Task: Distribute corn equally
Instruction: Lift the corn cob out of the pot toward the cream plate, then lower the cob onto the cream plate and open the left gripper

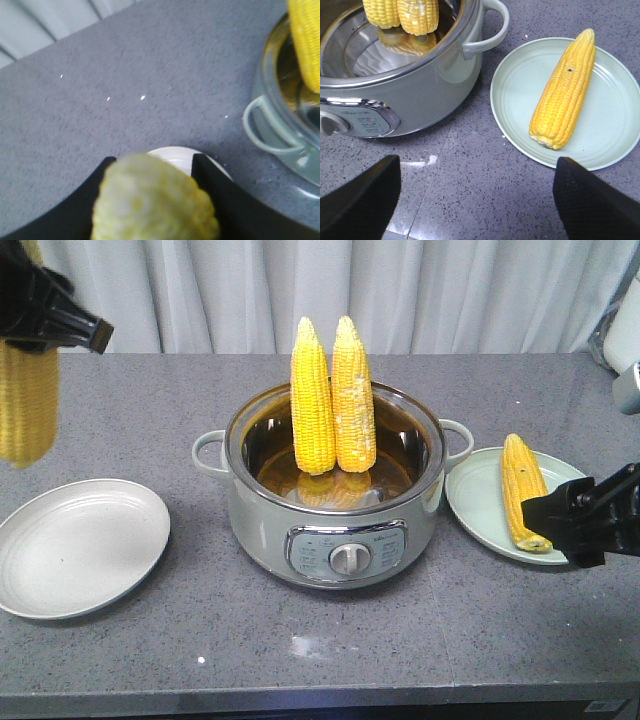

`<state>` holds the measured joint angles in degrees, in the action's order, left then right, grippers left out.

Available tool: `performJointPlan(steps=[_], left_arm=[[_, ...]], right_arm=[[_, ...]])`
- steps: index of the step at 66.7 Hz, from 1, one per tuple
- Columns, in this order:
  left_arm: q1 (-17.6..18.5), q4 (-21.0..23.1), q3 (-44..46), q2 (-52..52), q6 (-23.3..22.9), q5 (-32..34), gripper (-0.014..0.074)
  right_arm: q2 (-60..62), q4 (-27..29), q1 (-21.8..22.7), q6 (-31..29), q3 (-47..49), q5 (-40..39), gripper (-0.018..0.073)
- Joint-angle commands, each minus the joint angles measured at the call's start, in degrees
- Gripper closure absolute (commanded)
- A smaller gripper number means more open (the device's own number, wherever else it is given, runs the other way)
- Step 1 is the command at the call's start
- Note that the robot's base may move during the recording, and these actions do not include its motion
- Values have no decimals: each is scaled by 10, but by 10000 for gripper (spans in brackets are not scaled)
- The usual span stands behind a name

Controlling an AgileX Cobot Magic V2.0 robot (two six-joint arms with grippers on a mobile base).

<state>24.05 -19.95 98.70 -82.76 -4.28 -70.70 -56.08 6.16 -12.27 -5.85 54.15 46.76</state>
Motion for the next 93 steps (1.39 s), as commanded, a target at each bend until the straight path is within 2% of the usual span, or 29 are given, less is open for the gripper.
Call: performJointPlan(steps=[1, 10, 28, 38, 56, 74, 80, 93], left_arm=[[-1, -33, 18, 7, -20, -5, 351], [-30, -24, 18, -4, -20, -12, 351], [-112, 90, 18, -35, -4, -13, 351], [-127, 130, -5, -51, 13, -13, 351], [-139, 130, -63, -86, 13, -13, 351], [-153, 132, -70, -144, 13, -13, 351], [-153, 147, -70, -164, 13, -13, 351], [-153, 151, -70, -199, 27, -13, 294]], right_arm=[[7, 0, 0, 1, 15, -31, -24], [7, 0, 0, 1, 15, -31, -24], [7, 0, 0, 1, 15, -31, -24], [7, 0, 0, 1, 15, -31, -24], [7, 0, 0, 1, 15, -31, -24], [7, 0, 0, 1, 15, -31, -24], [7, 0, 0, 1, 15, -31, -24], [7, 0, 0, 1, 15, -31, -24]])
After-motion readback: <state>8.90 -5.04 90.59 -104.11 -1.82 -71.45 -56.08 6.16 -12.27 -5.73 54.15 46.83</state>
